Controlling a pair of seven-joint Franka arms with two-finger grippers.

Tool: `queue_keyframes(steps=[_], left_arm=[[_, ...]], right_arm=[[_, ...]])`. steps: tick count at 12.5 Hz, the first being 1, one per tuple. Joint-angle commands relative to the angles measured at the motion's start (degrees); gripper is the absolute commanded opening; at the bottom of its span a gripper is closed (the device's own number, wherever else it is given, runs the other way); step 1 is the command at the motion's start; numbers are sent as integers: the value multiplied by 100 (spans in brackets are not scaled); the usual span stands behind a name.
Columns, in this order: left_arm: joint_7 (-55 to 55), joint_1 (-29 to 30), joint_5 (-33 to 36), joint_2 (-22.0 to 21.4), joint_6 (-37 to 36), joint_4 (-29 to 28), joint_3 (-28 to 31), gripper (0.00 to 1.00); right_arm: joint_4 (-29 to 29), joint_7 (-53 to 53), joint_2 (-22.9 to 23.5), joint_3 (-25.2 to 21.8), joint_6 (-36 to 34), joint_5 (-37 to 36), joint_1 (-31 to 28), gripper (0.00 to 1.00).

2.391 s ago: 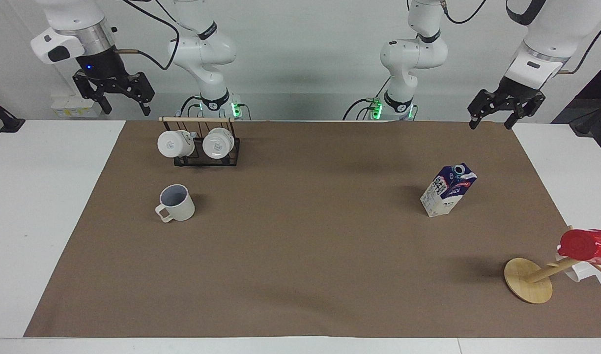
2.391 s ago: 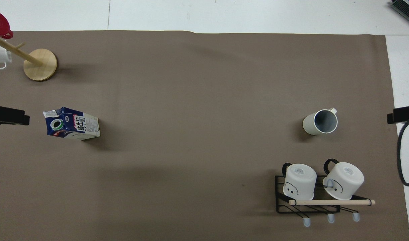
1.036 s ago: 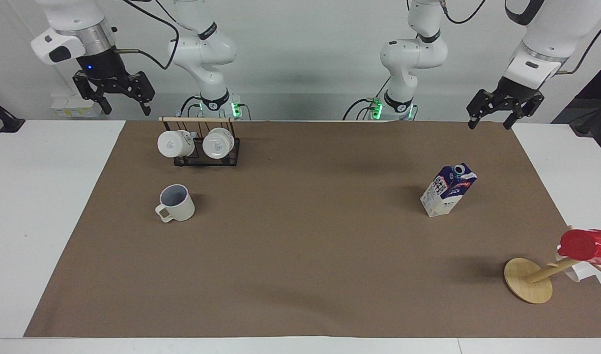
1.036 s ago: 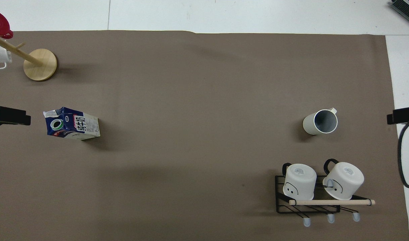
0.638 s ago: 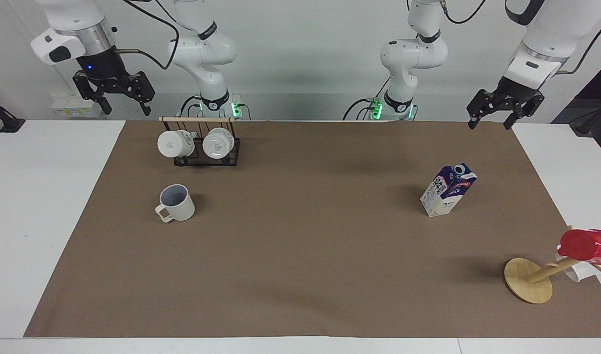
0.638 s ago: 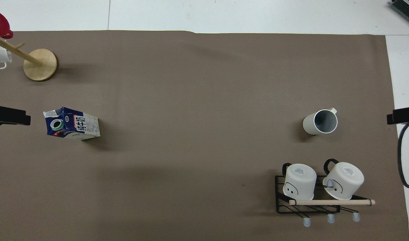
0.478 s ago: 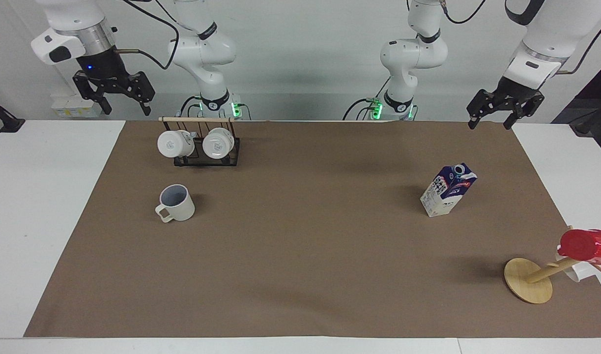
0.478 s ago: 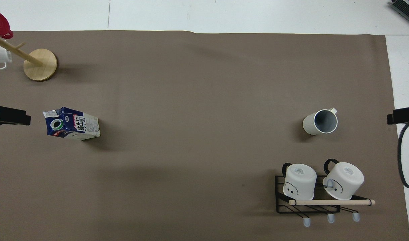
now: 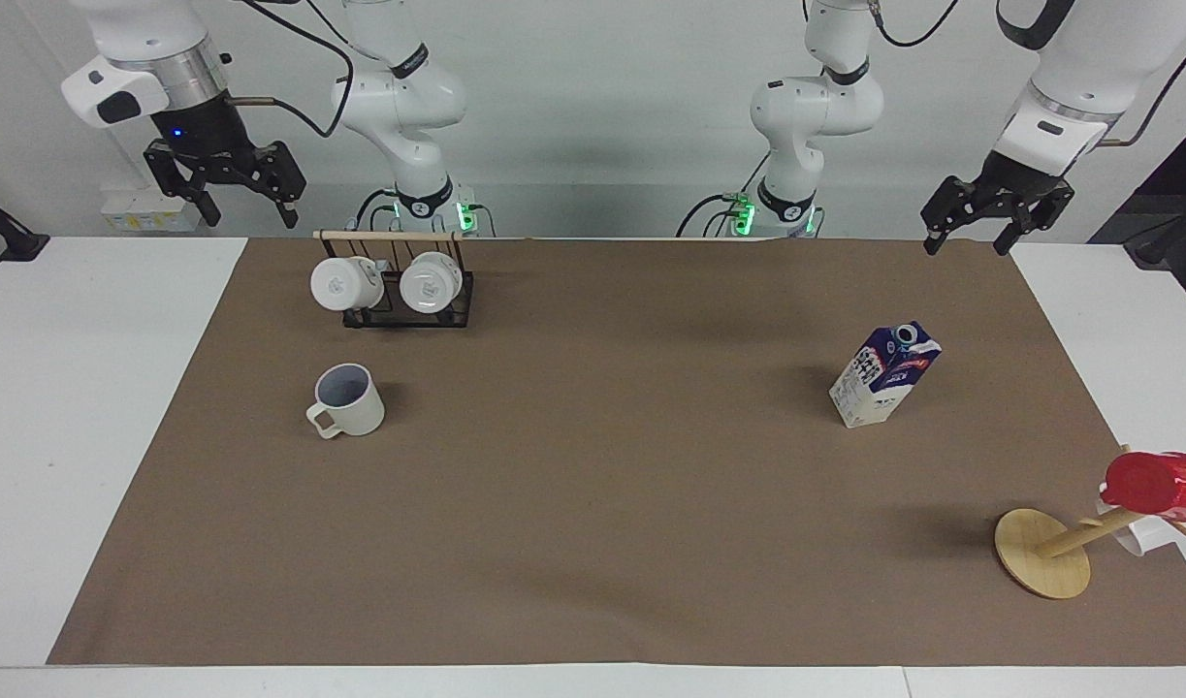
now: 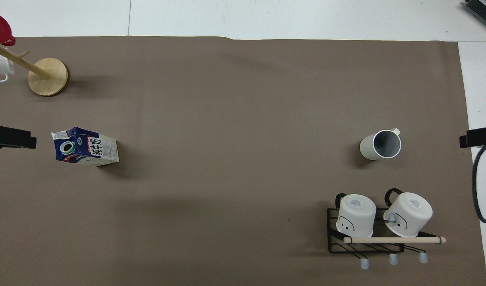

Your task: Place cup and milk on table

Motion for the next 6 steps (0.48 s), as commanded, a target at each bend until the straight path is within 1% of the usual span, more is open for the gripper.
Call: queue_keyframes(steps=[1,6], left_arm=[[-42,-57,97,20,-101,99,40,100],[-42,-92,97,20,-101,99,31,100]], right_arm=[[-176,-87,-140,23,126,-16,-8,100],[-185,-79,-140,23,126,-16,-8,100]])
